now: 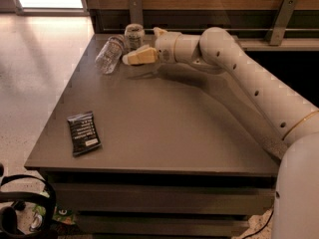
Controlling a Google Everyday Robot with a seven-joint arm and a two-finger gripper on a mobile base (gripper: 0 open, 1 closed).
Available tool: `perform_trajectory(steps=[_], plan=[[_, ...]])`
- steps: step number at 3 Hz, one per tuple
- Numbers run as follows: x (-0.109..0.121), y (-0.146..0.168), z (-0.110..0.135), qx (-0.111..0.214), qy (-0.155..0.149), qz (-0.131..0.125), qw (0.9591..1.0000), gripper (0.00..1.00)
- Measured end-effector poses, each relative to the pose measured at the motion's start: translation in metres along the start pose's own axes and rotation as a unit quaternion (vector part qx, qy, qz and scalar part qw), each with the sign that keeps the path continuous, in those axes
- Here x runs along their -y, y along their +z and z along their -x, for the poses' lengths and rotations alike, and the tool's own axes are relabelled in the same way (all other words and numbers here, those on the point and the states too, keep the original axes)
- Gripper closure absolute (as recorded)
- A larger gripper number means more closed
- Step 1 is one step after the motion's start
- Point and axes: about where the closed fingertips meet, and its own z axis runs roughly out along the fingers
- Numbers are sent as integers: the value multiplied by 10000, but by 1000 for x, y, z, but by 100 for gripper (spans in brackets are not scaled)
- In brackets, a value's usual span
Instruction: Move 7up can near rxbar chocolate
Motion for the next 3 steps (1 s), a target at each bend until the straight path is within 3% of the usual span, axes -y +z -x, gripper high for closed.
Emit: perform_trajectory(steps=[1, 3], plan=[[-2, 12, 0, 32, -48, 38, 10000, 0], [-6, 16, 0, 32, -41, 78, 10000, 41]])
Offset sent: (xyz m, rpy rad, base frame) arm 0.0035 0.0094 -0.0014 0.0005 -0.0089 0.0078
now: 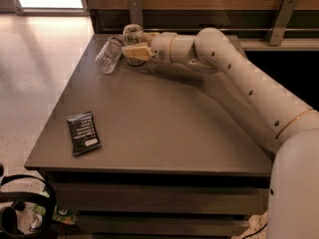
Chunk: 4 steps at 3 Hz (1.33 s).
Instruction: Move 7up can near rxbar chocolate
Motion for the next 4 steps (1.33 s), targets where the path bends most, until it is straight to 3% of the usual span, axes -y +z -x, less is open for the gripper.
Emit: perform_trajectory(steps=[2, 3, 4], plan=[[-4, 5, 0, 3, 4, 46, 10000, 88], [-6, 7, 0, 4, 6, 64, 10000, 100], [-9, 0, 5, -12, 8, 115, 9999, 100]])
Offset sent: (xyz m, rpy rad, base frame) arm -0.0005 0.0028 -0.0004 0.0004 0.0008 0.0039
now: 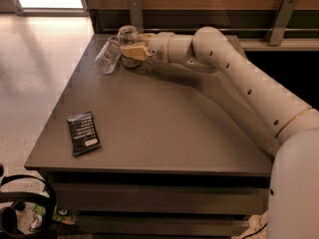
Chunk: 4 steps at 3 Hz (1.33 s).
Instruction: Move 7up can near rxbar chocolate
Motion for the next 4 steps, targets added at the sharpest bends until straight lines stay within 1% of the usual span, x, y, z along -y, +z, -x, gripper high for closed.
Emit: perform_trajectory(steps=[1, 2, 3, 4], plan=[[-14, -24, 13, -62, 7, 41, 10000, 100], [-47, -61, 26, -120, 25, 184, 9998, 100], [-70, -80, 27, -194, 44, 349, 9992, 100], [-123, -101, 23, -232, -258, 967, 9947, 100]])
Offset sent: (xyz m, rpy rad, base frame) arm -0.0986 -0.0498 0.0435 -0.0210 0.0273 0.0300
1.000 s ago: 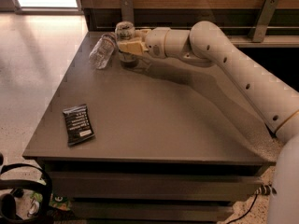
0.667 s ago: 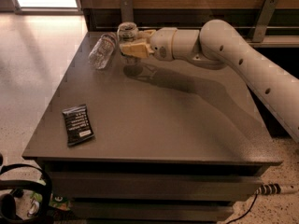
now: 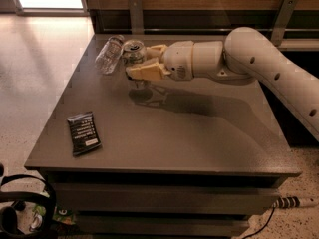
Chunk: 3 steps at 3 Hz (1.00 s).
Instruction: Move 7up can near rxbar chocolate
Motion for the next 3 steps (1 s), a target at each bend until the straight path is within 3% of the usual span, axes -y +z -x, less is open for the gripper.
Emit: perform_trajectory(steps=[2, 3], plan=[[-89, -10, -19, -10, -461, 590, 9972, 100], [-136, 2, -32, 247, -519, 1062, 9927, 100]])
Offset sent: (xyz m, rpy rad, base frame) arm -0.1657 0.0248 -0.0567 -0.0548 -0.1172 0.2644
